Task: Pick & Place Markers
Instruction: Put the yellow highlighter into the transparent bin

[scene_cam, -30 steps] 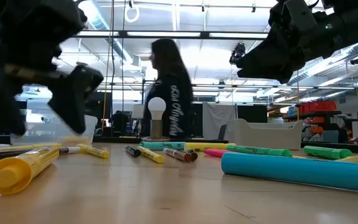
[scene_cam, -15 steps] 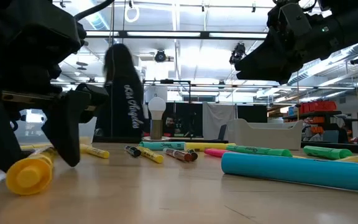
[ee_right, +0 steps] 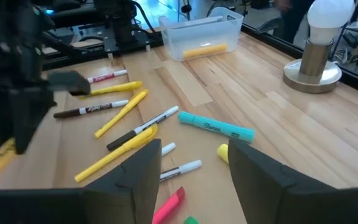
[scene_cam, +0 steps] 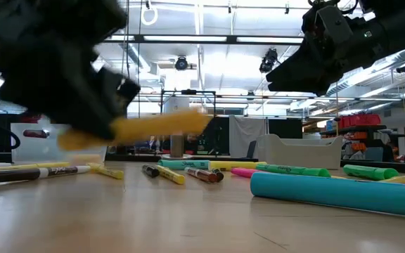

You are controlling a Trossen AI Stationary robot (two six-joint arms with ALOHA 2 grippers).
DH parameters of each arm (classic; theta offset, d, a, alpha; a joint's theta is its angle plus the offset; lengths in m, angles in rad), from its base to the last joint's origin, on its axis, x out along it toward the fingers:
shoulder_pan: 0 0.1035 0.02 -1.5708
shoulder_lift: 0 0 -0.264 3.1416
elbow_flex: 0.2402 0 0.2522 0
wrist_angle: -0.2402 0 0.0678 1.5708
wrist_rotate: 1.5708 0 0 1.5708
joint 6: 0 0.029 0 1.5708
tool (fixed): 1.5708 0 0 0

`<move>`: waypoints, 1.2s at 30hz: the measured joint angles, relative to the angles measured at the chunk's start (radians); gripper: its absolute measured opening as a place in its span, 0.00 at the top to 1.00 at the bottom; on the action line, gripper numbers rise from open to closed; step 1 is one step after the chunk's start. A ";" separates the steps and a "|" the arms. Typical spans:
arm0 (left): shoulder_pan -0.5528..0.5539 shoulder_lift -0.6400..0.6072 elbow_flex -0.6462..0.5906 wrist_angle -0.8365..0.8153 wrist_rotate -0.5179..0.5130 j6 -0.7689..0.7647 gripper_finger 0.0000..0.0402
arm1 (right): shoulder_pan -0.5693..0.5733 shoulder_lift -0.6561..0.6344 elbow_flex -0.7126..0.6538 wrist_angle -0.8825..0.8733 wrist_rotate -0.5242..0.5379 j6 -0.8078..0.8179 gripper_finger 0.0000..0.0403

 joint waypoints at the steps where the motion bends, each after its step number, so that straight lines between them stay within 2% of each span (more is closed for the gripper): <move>1: 0.004 -0.012 0.008 -0.008 -0.023 -0.025 0.83 | 0.000 0.000 0.000 -0.004 0.000 0.000 0.53; 5: 0.039 -0.114 0.014 -0.105 -0.129 -0.132 0.83 | 0.000 0.000 0.000 -0.012 0.000 0.000 0.53; 13: 0.168 -0.447 0.014 -0.578 -0.444 -0.334 0.83 | 0.000 0.000 0.000 -0.016 0.000 0.000 0.53; 16: 0.257 -0.567 0.014 -0.748 -0.491 -0.438 0.83 | 0.000 0.000 0.000 -0.016 0.000 0.005 0.53; 23: 0.537 -0.769 0.014 -1.138 -0.499 -0.598 0.83 | 0.000 0.000 0.000 -0.017 0.000 0.027 0.53; 29: 0.781 -0.806 0.014 -1.406 -0.373 -0.696 0.82 | 0.000 0.000 0.000 -0.017 0.000 0.027 0.53; 31: 0.846 -0.799 0.008 -1.443 -0.329 -0.701 0.82 | 0.000 0.000 0.000 -0.017 0.000 0.027 0.53; 36: 0.969 -0.770 -0.043 -1.403 -0.238 -0.656 0.81 | 0.000 0.000 0.000 -0.020 0.000 0.027 0.53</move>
